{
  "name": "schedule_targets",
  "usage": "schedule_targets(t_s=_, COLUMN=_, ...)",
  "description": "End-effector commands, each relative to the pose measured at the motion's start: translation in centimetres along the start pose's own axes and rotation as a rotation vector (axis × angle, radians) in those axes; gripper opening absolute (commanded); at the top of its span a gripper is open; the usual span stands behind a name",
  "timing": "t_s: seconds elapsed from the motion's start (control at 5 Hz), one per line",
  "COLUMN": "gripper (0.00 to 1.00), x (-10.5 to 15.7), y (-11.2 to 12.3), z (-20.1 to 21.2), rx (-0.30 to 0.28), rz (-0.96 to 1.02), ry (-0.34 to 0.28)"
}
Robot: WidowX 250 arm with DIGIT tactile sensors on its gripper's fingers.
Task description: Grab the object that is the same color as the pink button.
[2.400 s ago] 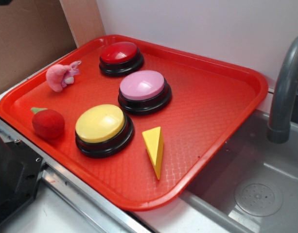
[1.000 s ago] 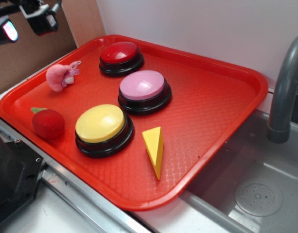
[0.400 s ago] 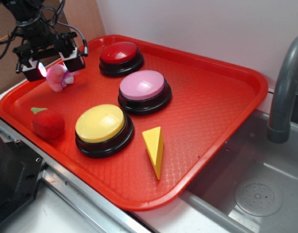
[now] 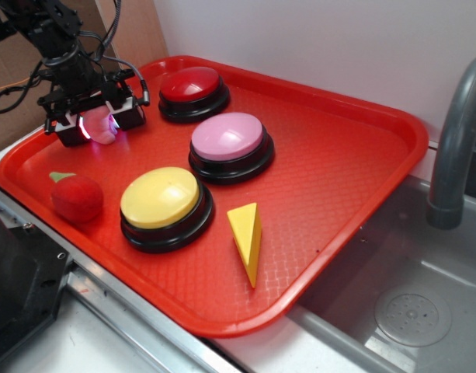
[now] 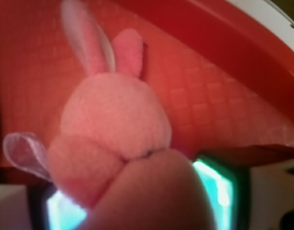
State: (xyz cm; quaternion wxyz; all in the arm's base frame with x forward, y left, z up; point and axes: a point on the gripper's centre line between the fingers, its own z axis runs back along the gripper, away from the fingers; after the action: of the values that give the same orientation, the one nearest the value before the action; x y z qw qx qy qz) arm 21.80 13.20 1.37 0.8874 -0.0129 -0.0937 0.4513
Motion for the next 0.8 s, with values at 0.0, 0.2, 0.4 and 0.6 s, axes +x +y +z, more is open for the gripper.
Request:
schedule_targets(t_s=0.0, gripper=0.00, x=-0.8, y=-0.6, z=3.7, rx=-0.034, rz=-0.091, ry=-0.044)
schedule_targets(t_s=0.2, gripper=0.00, x=-2.4, y=-2.8, z=6.9, rx=-0.042, rz=-0.235, ry=0.017)
schedule_targets(t_s=0.4, gripper=0.00, x=-5.9, y=-5.3, z=9.9, rx=-0.039, rz=-0.482, ry=0.083)
schedule_targets(t_s=0.6, gripper=0.00, x=-9.0, y=-6.6, z=12.2, rx=-0.137, rz=-0.642, ry=0.189)
